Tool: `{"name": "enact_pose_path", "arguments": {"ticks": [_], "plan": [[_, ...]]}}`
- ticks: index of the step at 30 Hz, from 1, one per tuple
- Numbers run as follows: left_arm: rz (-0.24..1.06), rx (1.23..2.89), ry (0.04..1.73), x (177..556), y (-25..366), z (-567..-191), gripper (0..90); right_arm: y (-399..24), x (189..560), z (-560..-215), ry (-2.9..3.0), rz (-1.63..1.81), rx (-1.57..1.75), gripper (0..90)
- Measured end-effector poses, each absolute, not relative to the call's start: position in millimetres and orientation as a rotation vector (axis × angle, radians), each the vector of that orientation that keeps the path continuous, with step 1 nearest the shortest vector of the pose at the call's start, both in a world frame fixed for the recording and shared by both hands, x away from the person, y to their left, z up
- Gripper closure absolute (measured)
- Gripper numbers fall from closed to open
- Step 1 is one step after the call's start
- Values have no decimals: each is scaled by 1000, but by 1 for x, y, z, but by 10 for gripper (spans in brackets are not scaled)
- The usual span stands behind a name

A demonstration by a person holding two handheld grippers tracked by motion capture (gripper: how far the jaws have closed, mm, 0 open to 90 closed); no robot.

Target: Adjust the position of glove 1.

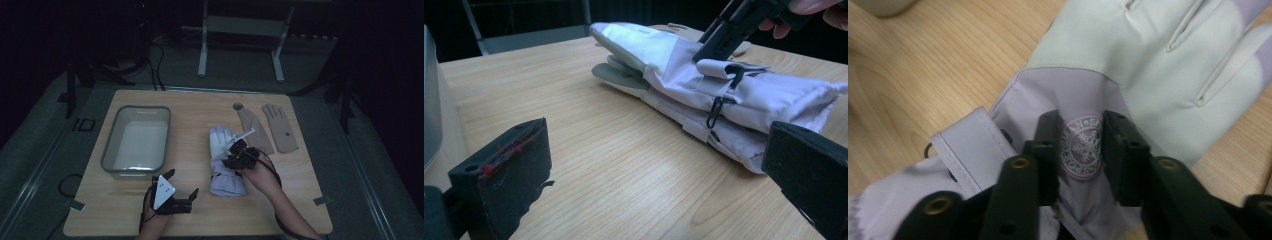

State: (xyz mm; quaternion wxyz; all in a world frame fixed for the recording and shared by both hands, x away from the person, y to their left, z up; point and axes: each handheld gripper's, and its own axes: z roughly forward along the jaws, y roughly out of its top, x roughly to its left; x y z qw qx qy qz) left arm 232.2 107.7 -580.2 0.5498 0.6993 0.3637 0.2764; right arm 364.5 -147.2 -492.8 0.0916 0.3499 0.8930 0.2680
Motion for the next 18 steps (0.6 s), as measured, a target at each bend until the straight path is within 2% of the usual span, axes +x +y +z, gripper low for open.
{"name": "enact_pose_path", "arguments": {"ticks": [6, 9, 10, 13, 15, 18], "plan": [[655, 1661, 857, 232, 107, -580, 0, -159, 362, -478, 2607, 907, 1047, 470], [659, 1677, 846, 232, 106, -580, 24, -170, 363, -469, 2554, 919, 1070, 442], [652, 1685, 842, 233, 106, -580, 24, -174, 363, -466, 2537, 924, 1072, 393], [640, 1677, 843, 233, 106, -580, 24, -183, 363, -460, 2498, 986, 1093, 361], [644, 1677, 851, 233, 106, -580, 23, -189, 362, -457, 2493, 1022, 1101, 269], [653, 1679, 845, 232, 105, -580, 23, -196, 360, -455, 2483, 1094, 1110, 203]]}}
